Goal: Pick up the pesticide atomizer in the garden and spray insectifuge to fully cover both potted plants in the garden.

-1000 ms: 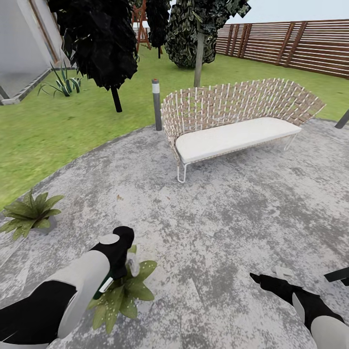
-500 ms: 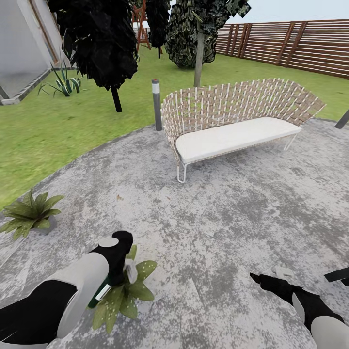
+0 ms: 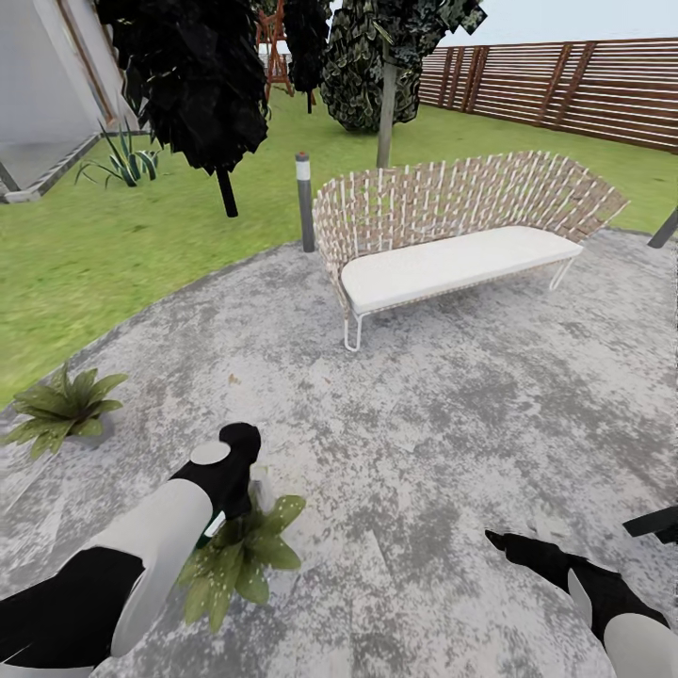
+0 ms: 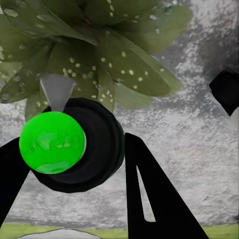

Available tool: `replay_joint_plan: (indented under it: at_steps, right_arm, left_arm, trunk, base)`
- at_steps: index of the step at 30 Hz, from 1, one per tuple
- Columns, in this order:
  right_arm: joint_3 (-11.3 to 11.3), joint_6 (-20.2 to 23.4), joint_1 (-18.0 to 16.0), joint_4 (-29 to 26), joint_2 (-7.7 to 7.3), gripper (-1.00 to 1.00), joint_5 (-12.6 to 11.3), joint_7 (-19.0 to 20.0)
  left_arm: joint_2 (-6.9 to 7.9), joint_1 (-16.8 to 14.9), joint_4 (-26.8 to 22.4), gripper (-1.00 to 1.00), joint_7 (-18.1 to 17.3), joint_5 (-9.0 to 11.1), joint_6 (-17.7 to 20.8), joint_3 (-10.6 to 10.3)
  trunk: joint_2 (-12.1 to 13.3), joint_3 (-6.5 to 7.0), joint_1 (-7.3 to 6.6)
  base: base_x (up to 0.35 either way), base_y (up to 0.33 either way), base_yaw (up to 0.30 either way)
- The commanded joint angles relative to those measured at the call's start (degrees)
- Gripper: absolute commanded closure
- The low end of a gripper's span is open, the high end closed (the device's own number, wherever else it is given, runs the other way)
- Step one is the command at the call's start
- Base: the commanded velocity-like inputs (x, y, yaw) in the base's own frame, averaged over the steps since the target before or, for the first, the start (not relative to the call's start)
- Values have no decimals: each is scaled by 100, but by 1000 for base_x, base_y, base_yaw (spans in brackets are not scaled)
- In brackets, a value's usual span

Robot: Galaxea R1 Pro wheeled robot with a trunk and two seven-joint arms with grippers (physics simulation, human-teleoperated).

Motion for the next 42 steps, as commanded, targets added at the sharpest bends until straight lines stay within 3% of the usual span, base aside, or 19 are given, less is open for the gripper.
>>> replay_joint_plan:
  at_steps: [1,13,19,24,32,42]
  right_arm:
    - [-48,39,-3,-11,4,-100,26,41]
    - [-48,39,-1,-11,4,-100,28,34]
    - [-48,39,0,-11,4,-100,28,34]
    - [-48,39,-4,-11,4,-100,28,34]
    - [-48,39,-2,-11,4,-100,26,34]
    - [-48,39,-3,-11,4,-100,28,34]
  left_arm:
    - [1,-1,-15,100,-43,-23,50,-18]
    - [20,-1,-29,100,-44,-30,50,-28]
    - [151,0,-29,100,-43,-32,50,-40]
    - [175,0,-34,100,-45,-32,50,-29]
    - [185,0,-38,100,-46,-32,50,-25]
    - [203,-2,-92,100,-40,-32,50,-23]
  trunk:
    - [-2,-4,-4]
    - [-2,-4,-4]
    - [-2,-4,-4]
    - [-2,-4,-4]
    - [-2,-4,-4]
    - [-2,-4,-4]
  base:
    - [-329,0,0]
    - [-188,1,0]
    - [-297,99,0]
    - [-238,219,0]
    - [-24,268,0]
    - [-27,35,0]
